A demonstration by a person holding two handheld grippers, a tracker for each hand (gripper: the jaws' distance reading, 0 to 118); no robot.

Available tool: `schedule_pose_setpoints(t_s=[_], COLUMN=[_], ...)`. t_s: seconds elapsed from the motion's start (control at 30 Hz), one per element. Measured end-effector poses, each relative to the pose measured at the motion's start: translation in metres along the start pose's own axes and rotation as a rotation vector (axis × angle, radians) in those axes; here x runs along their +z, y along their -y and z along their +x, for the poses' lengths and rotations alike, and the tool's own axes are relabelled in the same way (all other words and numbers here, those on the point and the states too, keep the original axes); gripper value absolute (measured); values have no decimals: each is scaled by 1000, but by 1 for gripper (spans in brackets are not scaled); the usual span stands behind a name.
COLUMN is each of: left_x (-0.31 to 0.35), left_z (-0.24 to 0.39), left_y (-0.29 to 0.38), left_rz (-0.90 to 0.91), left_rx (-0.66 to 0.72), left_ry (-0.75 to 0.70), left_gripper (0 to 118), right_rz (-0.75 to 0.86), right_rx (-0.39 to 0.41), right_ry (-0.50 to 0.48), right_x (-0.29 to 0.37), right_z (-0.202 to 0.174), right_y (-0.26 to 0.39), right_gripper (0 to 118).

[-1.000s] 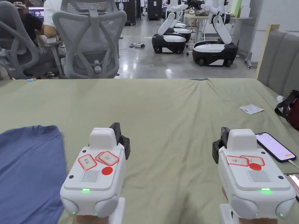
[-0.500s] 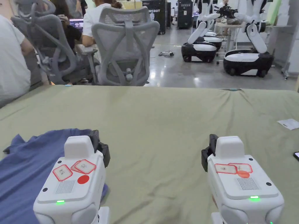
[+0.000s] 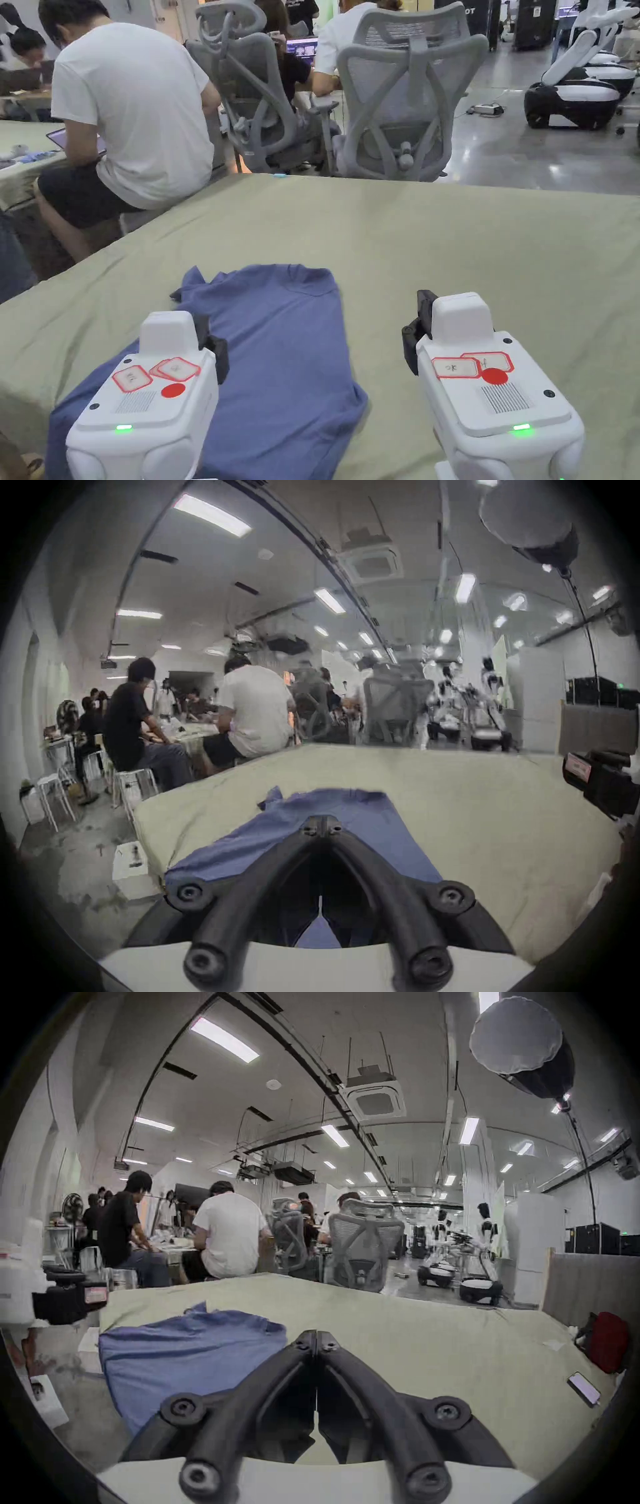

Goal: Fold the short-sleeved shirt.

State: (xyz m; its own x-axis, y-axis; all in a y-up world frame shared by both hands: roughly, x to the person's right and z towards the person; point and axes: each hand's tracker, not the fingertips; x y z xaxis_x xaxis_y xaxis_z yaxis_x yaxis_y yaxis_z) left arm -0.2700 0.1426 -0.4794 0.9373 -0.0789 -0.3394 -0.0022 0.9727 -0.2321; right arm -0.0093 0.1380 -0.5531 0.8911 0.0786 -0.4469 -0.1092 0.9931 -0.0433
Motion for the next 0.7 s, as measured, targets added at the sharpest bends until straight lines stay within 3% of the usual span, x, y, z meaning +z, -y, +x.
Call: schedule_pose_setpoints(t_s=[0.13, 0.2, 0.27, 0.33, 0.4, 0.57, 0.7], left_x=[-64, -103, -150, -181, -215, -289, -327], left_z=[8, 12, 26, 32, 39, 45, 59], left_y=[-24, -29, -22, -16, -7, 7, 34], left_rz=[-262, -356, -401, -377, -418, -555, -610], left_rx=[104, 102, -18, -99, -139, -57, -205], left_ry=[93, 163, 181, 207, 194, 268, 242], left_gripper=[10, 55, 118, 107, 111, 111, 94], right_rz=[-31, -38, -48, -56, -60, -66, -69], right_rx=[1, 8, -1, -12, -12, 2, 4], right_ry=[5, 11, 5, 11, 16, -5, -20], right_x=[-1, 0, -3, -7, -13, -34, -52], right_z=[2, 4, 8, 10, 10, 8, 9], right_y=[6, 9, 12, 15, 16, 21, 30], right_gripper=[2, 2, 2, 3, 3, 4, 4])
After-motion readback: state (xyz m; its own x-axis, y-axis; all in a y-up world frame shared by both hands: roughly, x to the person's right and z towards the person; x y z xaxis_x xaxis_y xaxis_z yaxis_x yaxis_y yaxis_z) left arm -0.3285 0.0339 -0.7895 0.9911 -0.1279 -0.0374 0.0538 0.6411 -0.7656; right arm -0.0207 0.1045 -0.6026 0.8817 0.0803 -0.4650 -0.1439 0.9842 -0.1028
